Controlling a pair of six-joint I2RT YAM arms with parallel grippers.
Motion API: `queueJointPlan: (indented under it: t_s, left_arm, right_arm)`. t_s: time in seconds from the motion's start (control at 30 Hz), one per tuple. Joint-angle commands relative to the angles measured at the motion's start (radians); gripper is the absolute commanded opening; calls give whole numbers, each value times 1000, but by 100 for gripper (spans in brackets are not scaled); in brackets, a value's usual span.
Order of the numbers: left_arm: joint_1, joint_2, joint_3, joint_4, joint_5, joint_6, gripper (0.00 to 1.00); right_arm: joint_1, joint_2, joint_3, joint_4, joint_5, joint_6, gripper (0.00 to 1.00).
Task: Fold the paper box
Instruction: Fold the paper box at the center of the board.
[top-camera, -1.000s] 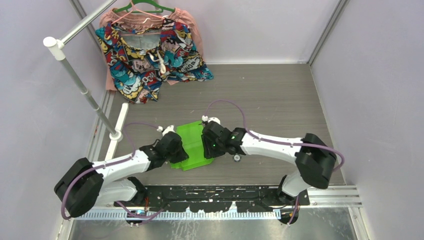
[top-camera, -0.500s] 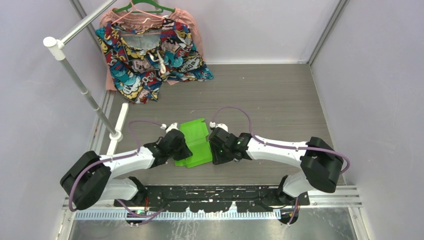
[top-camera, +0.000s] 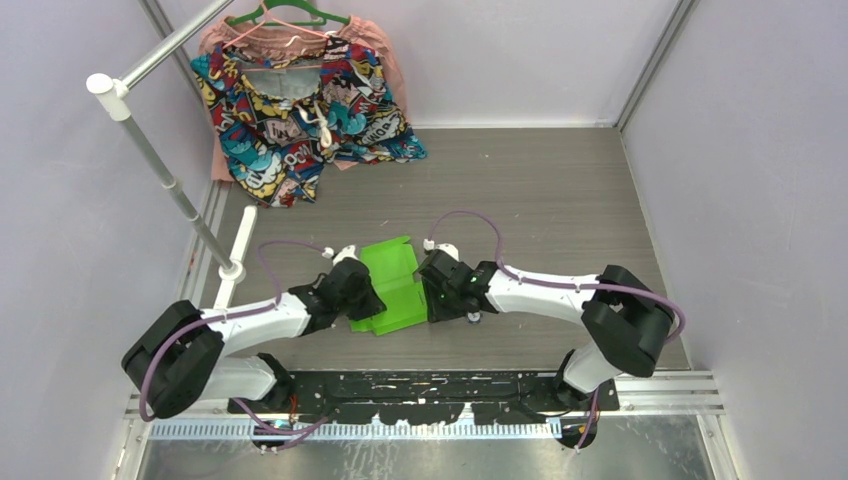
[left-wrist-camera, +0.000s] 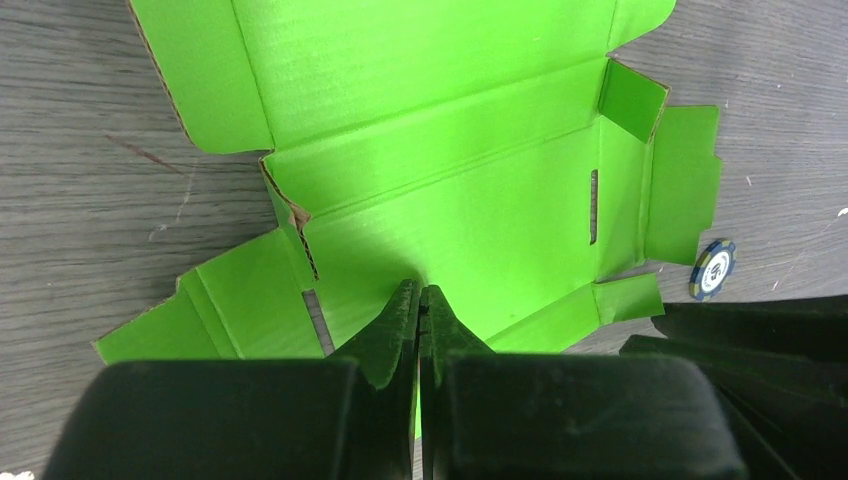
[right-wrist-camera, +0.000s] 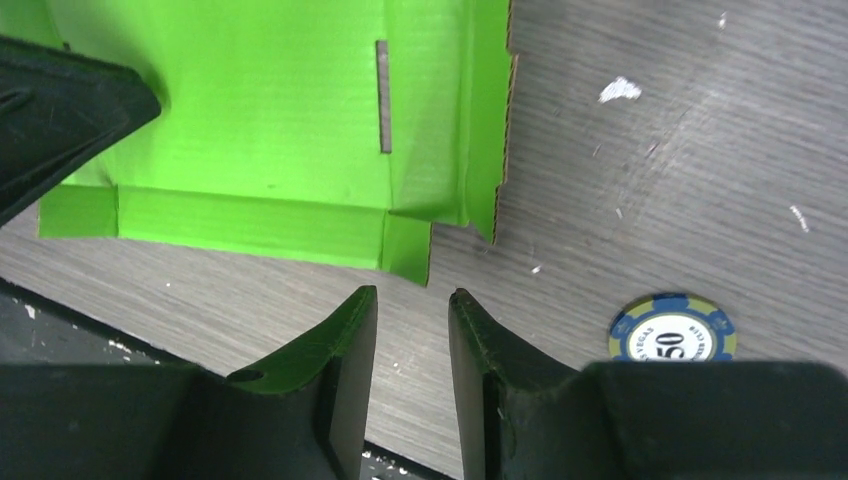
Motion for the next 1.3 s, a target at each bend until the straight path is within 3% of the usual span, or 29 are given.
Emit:
queueJointPlan:
  t_s: [0.0,1.27]
  left_arm:
    - [-3,32,3,-17,-4,22,0]
    - [-4,120,17,40,35,28,0]
  right_arm:
    - [-26,18,38,47,17,-12,38]
    - [-43,91,129,67,-35,-19,35]
